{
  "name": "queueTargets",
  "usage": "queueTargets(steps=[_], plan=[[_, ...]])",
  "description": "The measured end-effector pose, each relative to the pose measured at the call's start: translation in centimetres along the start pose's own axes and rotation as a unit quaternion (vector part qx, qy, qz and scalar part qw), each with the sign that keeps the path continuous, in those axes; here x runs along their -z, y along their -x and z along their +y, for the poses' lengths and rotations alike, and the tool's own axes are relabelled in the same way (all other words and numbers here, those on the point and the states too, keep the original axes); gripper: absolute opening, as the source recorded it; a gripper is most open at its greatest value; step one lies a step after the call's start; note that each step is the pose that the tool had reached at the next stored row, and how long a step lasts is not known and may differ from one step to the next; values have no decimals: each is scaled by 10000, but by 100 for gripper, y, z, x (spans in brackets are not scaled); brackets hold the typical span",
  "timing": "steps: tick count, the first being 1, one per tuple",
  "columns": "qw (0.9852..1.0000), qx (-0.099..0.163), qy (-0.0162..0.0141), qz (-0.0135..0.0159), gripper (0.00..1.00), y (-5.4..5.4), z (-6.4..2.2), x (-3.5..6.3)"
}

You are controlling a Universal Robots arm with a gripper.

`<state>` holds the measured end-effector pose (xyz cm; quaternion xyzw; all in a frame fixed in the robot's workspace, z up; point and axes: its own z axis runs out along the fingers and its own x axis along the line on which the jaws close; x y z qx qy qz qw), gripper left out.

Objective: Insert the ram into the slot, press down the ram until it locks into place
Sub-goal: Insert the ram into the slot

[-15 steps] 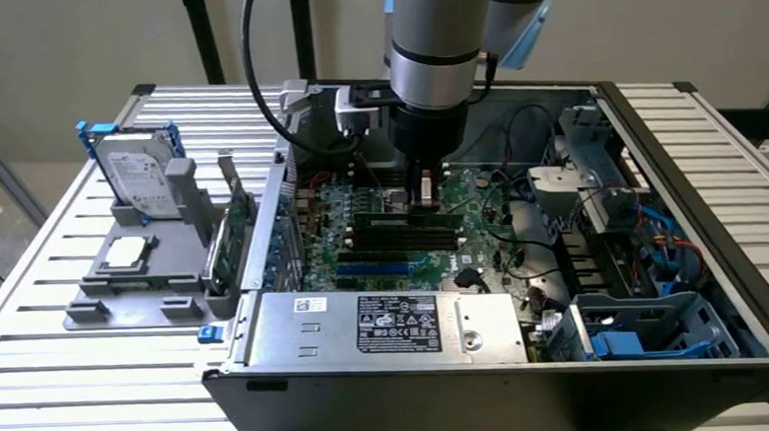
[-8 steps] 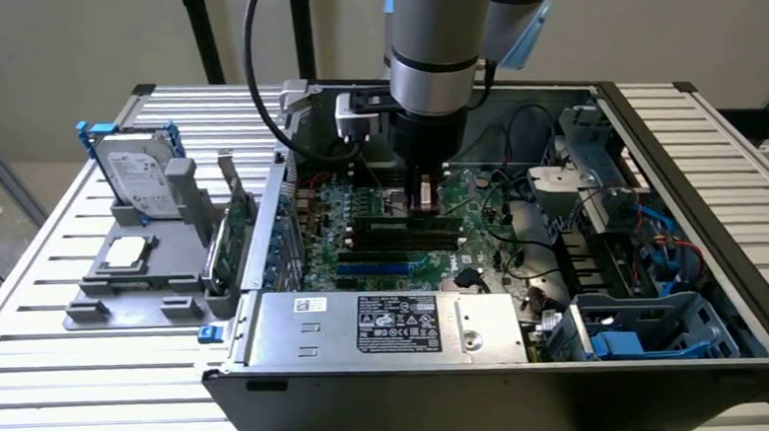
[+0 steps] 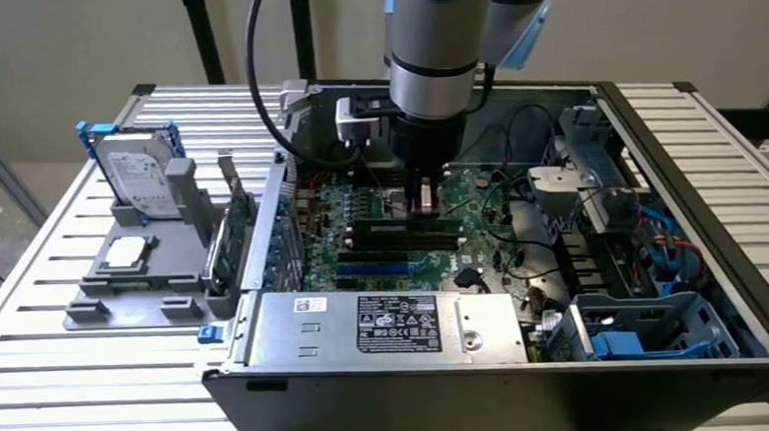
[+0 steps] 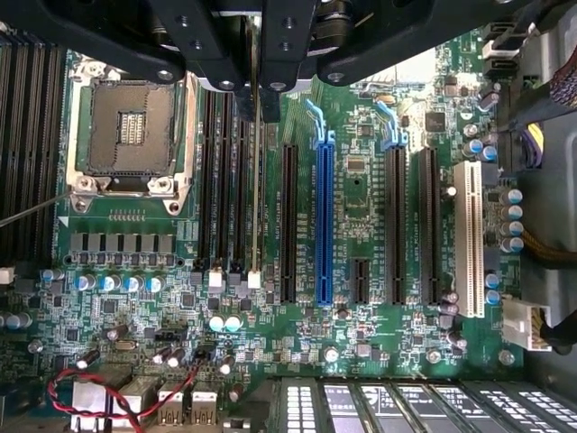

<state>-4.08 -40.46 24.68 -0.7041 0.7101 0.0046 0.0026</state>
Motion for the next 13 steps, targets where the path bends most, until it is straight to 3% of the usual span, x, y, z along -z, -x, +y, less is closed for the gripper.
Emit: queueTargets(steps=[13], plan=[[10000,0,0,1,13,11,0,-41]])
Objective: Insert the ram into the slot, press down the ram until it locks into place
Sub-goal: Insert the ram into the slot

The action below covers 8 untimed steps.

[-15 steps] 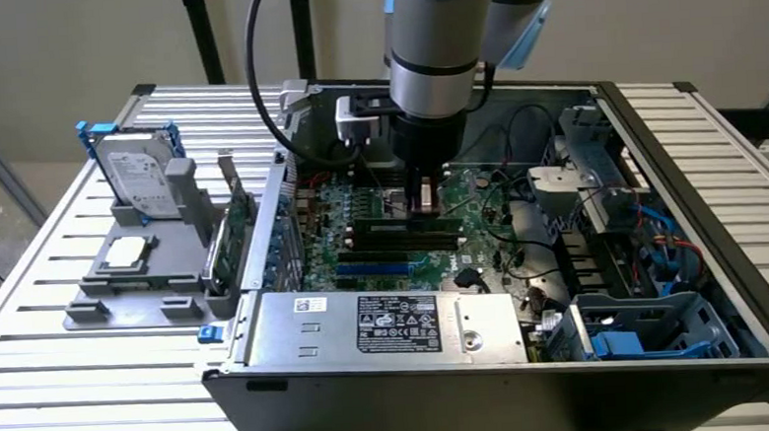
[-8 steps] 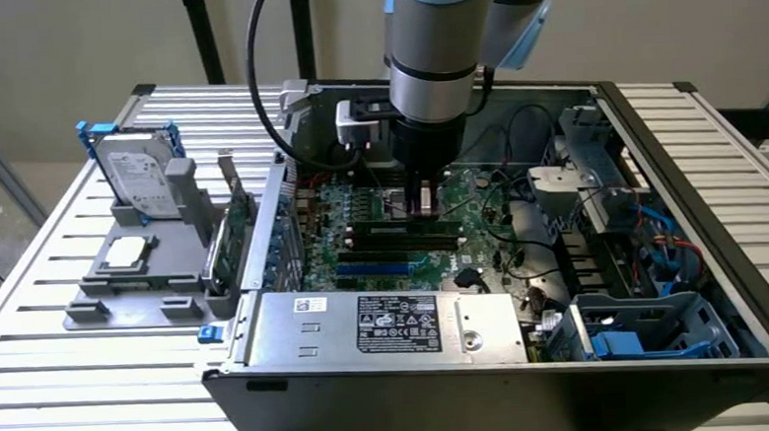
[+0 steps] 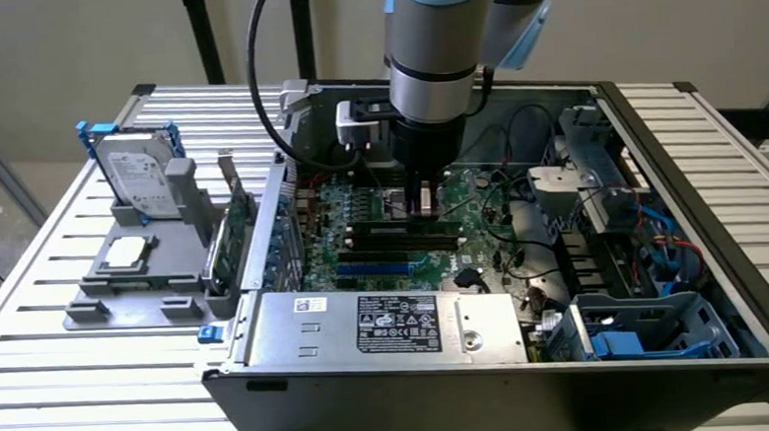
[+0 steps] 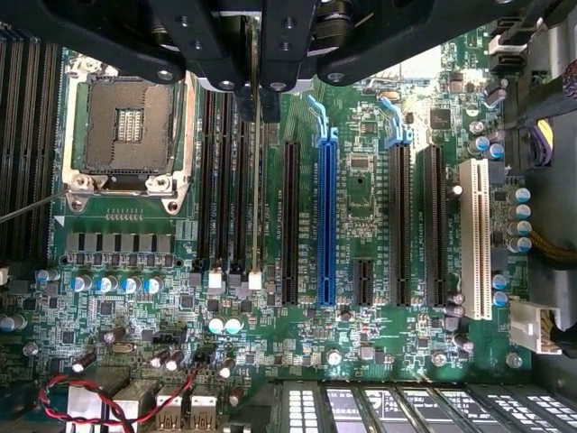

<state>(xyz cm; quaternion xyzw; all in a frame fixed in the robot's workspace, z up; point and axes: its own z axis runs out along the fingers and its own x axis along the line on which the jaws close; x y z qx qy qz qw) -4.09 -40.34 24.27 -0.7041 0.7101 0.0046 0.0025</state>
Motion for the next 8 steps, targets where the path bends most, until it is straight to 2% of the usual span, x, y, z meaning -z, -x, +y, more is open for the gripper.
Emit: queueTargets(steps=[8], plan=[[10000,0,-3,0,13,10,0,-48]])
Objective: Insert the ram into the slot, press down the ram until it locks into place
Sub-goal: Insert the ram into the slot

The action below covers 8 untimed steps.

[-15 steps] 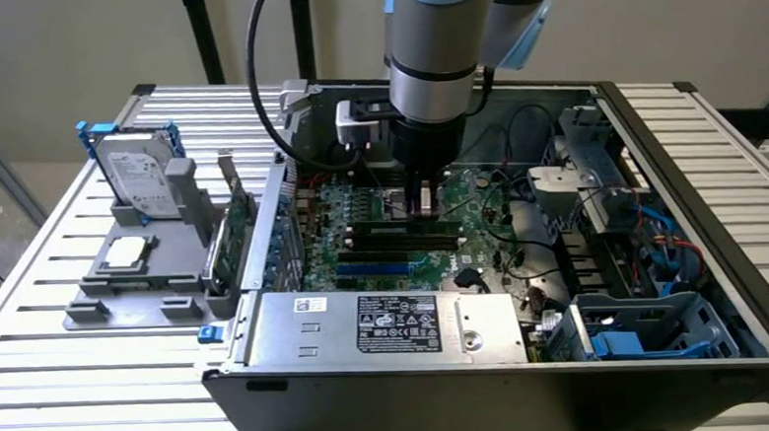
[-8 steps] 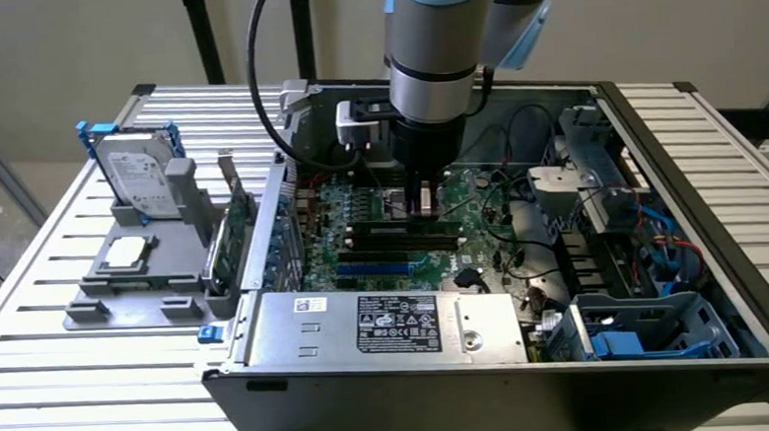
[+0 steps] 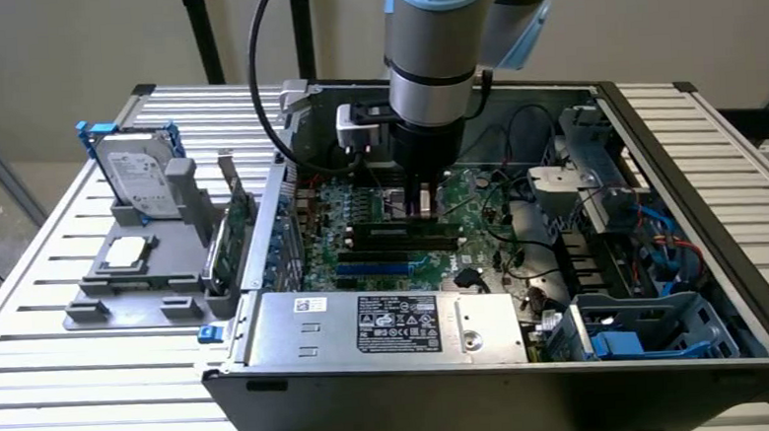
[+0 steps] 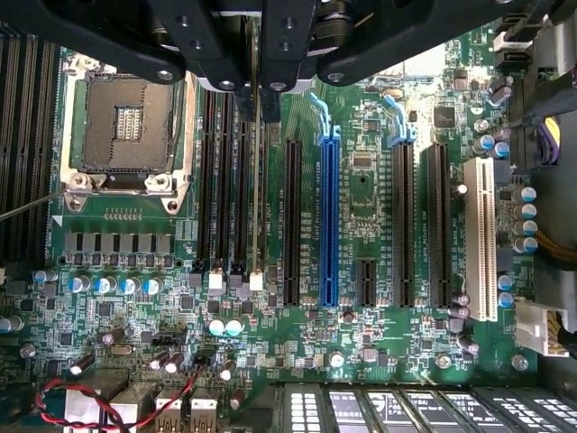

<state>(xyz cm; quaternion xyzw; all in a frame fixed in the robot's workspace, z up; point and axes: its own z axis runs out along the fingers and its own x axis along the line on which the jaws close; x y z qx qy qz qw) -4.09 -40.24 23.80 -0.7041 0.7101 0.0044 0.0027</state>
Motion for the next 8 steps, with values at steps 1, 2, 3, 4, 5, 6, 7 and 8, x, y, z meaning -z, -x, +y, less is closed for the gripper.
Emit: queueTargets(steps=[1,2,3,4,5,6,7,8], plan=[[10000,0,-1,0,13,3,0,-7],[10000,0,-2,0,13,6,0,-13],[10000,0,-3,1,13,8,0,-19],[10000,0,-4,0,13,10,-1,-24],[10000,1,-5,0,13,11,-1,-29],[10000,1,-6,1,13,11,0,-31],[10000,1,-8,1,13,11,0,-33],[10000,5,-12,0,13,11,0,-35]])
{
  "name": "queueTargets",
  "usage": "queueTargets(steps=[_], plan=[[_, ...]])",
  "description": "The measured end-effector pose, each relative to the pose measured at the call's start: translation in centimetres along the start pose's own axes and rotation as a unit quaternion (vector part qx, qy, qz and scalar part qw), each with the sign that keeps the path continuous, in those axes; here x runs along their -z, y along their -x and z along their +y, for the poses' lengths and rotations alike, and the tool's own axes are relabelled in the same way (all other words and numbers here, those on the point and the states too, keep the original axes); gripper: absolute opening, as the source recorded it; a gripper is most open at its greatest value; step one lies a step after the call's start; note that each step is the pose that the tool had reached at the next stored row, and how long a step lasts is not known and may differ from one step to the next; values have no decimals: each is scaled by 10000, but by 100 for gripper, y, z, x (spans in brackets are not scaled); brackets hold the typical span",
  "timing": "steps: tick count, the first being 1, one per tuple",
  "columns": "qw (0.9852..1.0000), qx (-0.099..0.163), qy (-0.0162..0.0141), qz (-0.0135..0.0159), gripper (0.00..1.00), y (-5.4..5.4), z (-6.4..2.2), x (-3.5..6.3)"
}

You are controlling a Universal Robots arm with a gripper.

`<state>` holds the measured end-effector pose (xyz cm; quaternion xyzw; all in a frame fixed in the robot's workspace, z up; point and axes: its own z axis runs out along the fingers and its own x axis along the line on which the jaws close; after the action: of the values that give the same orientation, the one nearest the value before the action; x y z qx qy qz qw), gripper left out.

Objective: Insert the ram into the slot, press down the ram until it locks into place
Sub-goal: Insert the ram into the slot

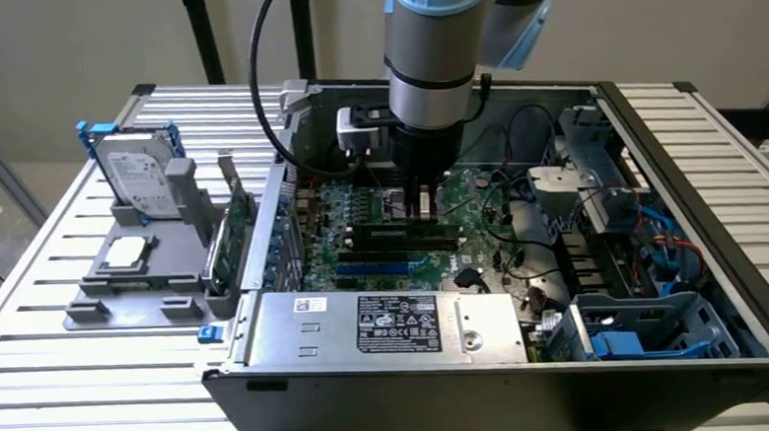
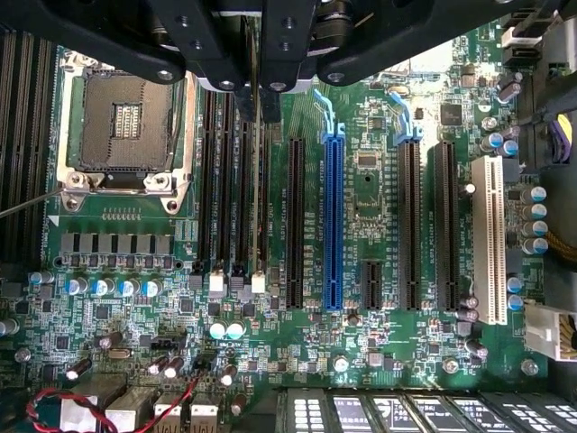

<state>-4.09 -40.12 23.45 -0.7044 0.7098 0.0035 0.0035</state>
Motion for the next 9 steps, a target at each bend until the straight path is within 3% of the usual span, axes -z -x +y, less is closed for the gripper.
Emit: queueTargets(steps=[9], plan=[[10000,8,-3,-1,13,-6,0,-13]])
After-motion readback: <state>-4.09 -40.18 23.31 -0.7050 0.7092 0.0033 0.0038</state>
